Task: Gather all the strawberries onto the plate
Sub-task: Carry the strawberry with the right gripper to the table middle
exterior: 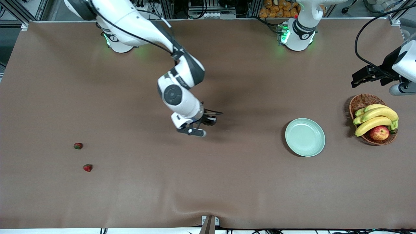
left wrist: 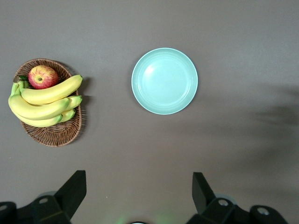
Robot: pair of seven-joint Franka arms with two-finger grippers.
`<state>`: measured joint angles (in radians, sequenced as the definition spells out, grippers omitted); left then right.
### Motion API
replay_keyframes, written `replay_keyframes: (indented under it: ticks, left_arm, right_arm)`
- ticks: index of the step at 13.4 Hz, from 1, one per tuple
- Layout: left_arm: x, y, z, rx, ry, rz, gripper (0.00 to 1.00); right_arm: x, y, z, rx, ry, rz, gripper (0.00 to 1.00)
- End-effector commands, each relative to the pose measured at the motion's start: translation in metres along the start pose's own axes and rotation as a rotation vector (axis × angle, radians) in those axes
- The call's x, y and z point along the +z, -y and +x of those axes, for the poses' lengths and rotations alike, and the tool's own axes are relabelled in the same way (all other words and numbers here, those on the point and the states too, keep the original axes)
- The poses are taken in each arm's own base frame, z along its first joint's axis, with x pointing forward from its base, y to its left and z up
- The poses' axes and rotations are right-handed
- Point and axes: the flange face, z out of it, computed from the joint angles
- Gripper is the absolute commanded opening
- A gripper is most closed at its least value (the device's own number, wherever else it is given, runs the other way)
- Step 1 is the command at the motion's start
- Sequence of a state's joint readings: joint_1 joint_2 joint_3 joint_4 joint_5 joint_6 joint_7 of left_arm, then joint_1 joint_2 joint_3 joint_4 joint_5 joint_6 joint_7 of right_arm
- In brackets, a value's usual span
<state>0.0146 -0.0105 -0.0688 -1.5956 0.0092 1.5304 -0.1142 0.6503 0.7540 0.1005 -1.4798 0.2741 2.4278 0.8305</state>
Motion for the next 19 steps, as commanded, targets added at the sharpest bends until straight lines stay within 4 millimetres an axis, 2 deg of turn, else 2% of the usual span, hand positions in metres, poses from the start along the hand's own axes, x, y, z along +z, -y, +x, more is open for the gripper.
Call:
replay_keyframes:
  ticks: [1,3,6,8,9,10,11,14,16,19]
  left_arm:
    - [-0.006,0.004,-0.003,0.014,-0.007,-0.004,1.0]
    - [-0.007,0.004,-0.003,0.016,-0.008,-0.004,1.0]
    - [-0.007,0.004,-0.004,0.016,-0.007,-0.003,1.0]
    - [-0.004,0.004,-0.003,0.016,-0.002,-0.003,1.0]
    - [-0.004,0.003,-0.003,0.017,-0.001,-0.003,1.0]
    - [-0.003,0.003,-0.002,0.017,0.001,-0.003,1.0]
    - [0.0,0.003,-0.002,0.017,0.005,-0.003,1.0]
    - [0.009,0.002,0.004,0.016,0.019,-0.002,1.0]
    - [0.017,0.001,0.01,0.018,0.025,-0.003,1.0]
    - [0.018,0.0,0.01,0.019,0.03,-0.002,1.0]
  right_arm:
    - [0.031,0.039,-0.016,0.085,-0.016,0.066,0.06]
    - [0.047,0.052,-0.027,0.112,-0.028,0.097,0.07]
    - [0.071,0.054,-0.035,0.127,-0.056,0.14,0.12]
    - [0.089,0.052,-0.043,0.142,-0.065,0.151,0.23]
    - [0.091,0.051,-0.043,0.143,-0.064,0.148,0.41]
    - [0.092,0.051,-0.044,0.139,-0.064,0.146,0.81]
    - [0.091,0.052,-0.045,0.131,-0.069,0.144,1.0]
    - [0.073,0.053,-0.034,0.13,-0.082,0.152,1.0]
    - [0.059,0.047,-0.015,0.145,-0.094,0.157,1.0]
    - [0.018,0.039,0.017,0.118,-0.089,0.128,1.0]
